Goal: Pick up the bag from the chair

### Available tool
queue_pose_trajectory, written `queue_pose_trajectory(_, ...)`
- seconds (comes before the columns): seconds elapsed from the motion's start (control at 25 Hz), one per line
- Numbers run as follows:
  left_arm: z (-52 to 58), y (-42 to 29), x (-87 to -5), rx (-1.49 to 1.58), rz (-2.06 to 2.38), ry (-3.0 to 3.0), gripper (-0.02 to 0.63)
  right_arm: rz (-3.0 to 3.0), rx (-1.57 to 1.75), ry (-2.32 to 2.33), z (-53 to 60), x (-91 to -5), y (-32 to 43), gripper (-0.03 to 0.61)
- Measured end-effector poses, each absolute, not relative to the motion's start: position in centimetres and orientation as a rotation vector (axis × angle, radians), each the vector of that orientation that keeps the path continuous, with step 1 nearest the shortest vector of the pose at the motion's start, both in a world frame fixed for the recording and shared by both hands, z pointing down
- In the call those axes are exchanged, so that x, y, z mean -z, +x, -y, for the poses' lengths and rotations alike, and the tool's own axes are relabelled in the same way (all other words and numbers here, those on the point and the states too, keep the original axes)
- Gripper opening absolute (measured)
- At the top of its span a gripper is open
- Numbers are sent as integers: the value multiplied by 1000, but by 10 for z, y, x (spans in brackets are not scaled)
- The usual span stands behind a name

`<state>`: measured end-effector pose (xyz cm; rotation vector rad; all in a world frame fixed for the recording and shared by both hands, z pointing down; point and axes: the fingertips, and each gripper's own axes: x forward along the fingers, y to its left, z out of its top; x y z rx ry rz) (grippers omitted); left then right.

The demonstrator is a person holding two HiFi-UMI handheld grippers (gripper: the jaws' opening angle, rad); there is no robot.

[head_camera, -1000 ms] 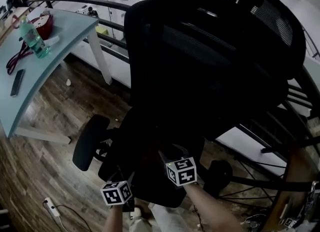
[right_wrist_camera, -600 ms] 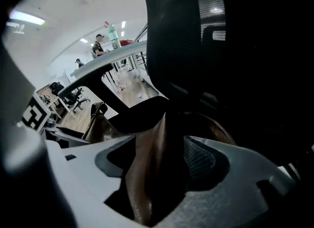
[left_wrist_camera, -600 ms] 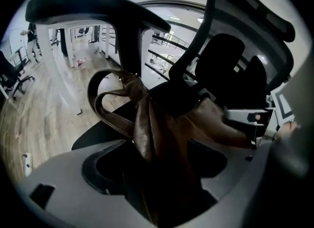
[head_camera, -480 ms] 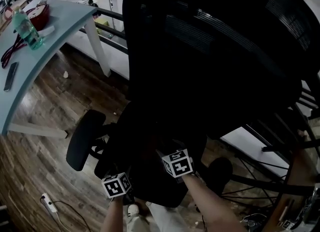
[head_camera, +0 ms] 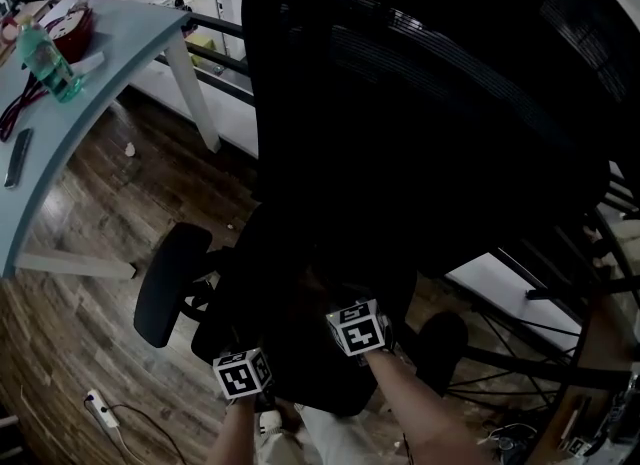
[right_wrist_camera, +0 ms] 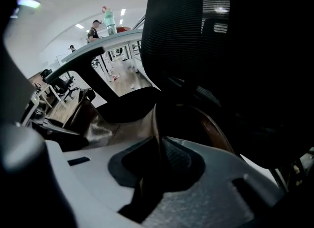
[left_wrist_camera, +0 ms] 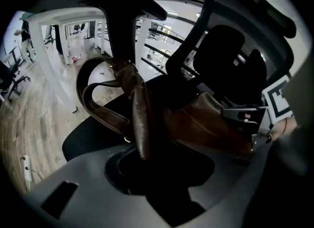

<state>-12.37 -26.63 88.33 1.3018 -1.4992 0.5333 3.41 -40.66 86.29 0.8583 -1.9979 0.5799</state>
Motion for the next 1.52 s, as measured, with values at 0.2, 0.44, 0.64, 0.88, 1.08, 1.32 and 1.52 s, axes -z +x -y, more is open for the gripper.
queue_pose_trajectory(0.2, 269, -124, -874, -529, 1503, 1307, 38, 2011, -548, 821, 402, -858, 28, 17)
queue_pose_trajectory(0.44, 271, -119, -859, -508, 1488, 1367, 25, 2024, -593, 851, 398, -848, 33, 12)
queue_pose_trajectory(0.64, 266, -114, -842, -514, 1482, 1413, 23, 2033, -581, 878, 387, -832, 36, 11)
queue_pose_trajectory(0.88, 253, -111, -818, -518, 1473, 1457, 23, 2051, -571, 896, 368, -810, 42, 11)
queue_pose_trajectory(1.08, 242, -111, -794, -492, 1471, 1486, 22, 2074, -570, 958, 354, -784, 47, 11)
queue_pose_trajectory(1.32, 234, -112, -764, -468, 1472, 1530, 23, 2094, -575, 1028, 338, -754, 56, 11)
queue_pose_trajectory(1.52, 223, -108, -739, -451, 1474, 1560, 23, 2120, -587, 1080, 322, -724, 64, 11)
